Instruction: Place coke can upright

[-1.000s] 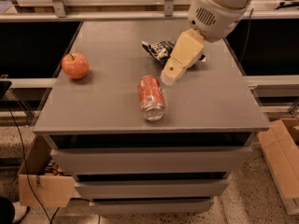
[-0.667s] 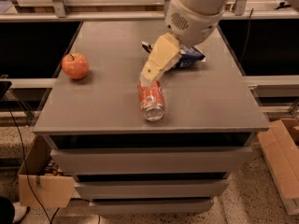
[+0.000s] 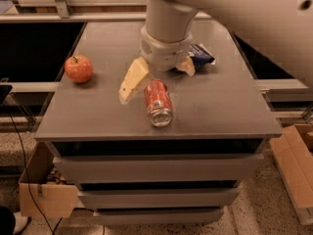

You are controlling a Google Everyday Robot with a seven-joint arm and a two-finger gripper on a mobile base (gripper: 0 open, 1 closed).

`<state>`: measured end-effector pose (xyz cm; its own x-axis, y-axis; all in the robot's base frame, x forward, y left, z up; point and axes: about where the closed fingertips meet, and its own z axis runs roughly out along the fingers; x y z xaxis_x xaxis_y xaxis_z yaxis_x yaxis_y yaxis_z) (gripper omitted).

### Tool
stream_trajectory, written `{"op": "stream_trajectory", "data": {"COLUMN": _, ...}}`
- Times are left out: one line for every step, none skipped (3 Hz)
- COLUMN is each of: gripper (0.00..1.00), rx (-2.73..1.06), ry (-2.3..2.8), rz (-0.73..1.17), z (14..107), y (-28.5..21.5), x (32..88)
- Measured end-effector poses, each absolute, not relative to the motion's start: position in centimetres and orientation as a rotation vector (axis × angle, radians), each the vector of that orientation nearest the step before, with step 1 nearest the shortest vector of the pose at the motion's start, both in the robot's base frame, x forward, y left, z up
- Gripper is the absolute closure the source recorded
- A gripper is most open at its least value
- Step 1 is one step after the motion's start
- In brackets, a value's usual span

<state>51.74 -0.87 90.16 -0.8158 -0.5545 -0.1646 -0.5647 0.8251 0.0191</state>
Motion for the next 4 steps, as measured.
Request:
{"op": "stream_trajectory", "data": {"gripper": 0.00, "rx": -0.802, "ry": 2.875, "rz": 0.110, "z": 90.1, "y": -0.7, "x": 51.8}}
{"op": "stream_trajectory", "data": {"gripper": 0.00, "rx": -0.745, "ry": 2.871, "rz": 0.131, "z": 90.3, "y": -1.2, "x": 51.9}}
{"op": "stream_trajectory", "data": {"gripper": 0.00, "rx": -0.630, "ry": 2.897, "rz": 0.134, "z": 89.8, "y": -1.2, "x": 52.2}}
{"op": "stream_trajectory", "data": {"gripper": 0.00, "rx": -0.531, "ry": 2.926, "rz": 0.127, "z": 88.7, "y": -0.3, "x": 52.6}}
